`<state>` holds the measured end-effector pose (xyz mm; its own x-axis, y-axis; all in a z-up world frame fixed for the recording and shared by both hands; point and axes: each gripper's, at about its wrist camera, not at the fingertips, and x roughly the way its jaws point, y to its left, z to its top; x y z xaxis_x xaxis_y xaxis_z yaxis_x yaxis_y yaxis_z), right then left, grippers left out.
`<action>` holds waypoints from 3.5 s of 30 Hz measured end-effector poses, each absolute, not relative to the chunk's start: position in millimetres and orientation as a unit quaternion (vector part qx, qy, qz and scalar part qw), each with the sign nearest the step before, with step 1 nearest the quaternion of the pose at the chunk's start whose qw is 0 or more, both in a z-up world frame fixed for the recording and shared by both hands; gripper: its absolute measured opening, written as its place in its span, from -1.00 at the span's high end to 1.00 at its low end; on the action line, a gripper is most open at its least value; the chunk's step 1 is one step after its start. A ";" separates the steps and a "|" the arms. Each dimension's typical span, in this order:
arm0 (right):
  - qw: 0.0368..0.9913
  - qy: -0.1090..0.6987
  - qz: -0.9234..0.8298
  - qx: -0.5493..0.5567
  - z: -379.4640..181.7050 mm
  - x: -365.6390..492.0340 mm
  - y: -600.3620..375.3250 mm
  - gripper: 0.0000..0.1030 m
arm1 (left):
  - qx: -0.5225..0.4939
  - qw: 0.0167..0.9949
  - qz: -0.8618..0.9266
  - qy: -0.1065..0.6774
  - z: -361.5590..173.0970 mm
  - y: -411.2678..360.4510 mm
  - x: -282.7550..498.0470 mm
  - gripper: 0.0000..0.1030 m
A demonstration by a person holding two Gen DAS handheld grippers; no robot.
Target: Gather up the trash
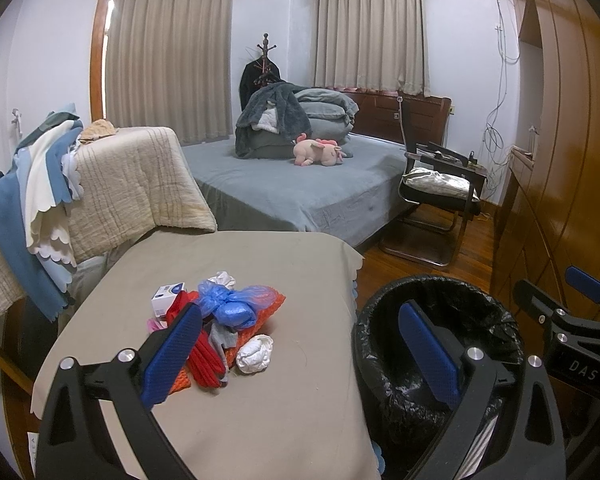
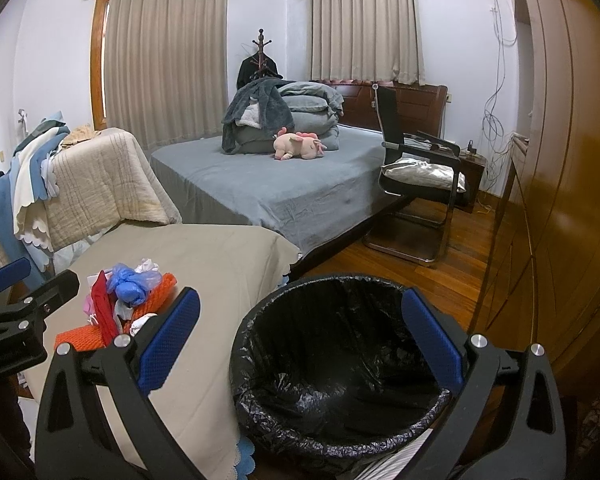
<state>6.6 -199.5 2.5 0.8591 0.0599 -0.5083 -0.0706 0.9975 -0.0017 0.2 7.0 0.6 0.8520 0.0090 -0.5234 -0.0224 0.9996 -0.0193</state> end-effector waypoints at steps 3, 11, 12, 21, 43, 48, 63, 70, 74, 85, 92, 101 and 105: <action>0.964 0.263 0.033 -0.011 2.6 6.8 -199.6 -0.90 | -0.012 0.962 0.008 0.272 0.1 8.5 0.9 -0.88; 0.964 0.263 0.034 -0.011 2.7 6.8 -199.5 -0.90 | -0.013 0.962 0.009 0.272 1.0 6.0 -0.2 -0.88; 0.964 0.263 0.034 -0.012 2.7 6.7 -199.5 -0.90 | -0.013 0.962 0.009 0.273 1.0 6.6 -0.1 -0.88; 0.964 0.264 0.034 -0.012 2.0 9.4 -196.5 -0.90 | -0.014 0.962 0.008 0.273 0.1 7.8 -0.4 -0.88; 0.962 0.269 0.050 -0.018 -17.6 25.4 -169.3 -0.90 | -0.021 0.960 0.020 0.279 -13.5 28.0 8.1 -0.88; 0.959 0.274 0.067 -0.016 -28.7 42.4 -155.7 -0.90 | -0.021 0.959 0.039 0.278 -23.7 44.5 12.3 -0.88; 0.938 0.317 0.138 -0.026 -105.7 100.3 -70.1 -0.89 | -0.027 0.945 0.116 0.303 -92.2 140.3 27.6 -0.88; 0.920 0.349 0.173 -0.052 -142.9 119.9 -27.2 -0.65 | -0.042 0.938 0.129 0.320 -121.9 170.9 36.1 -0.87; 0.909 0.362 0.195 -0.067 -158.3 127.6 -3.2 -0.63 | -0.047 0.933 0.134 0.330 -133.2 180.7 39.4 -0.85; 0.880 0.403 0.240 -0.074 -191.4 144.2 34.2 -0.40 | -0.061 0.927 0.131 0.346 -149.9 199.1 44.8 -0.77; 0.855 0.420 0.298 -0.058 -192.4 140.5 39.2 0.27 | -0.063 0.925 0.123 0.353 -152.6 196.2 50.0 -0.76; 0.864 0.407 0.290 -0.060 -171.3 131.0 12.3 0.36 | -0.061 0.931 0.099 0.346 -142.5 177.0 59.0 -0.67; 0.872 0.401 0.273 -0.060 -162.9 135.0 -5.6 0.36 | -0.061 0.935 0.077 0.341 -137.3 162.7 70.6 -0.56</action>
<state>135.0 -5.6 -162.9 0.5288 0.4281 -0.7329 -0.5238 0.8440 0.1150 70.6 162.7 -137.3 0.7552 0.1021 -0.6475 -0.1857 0.9806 -0.0620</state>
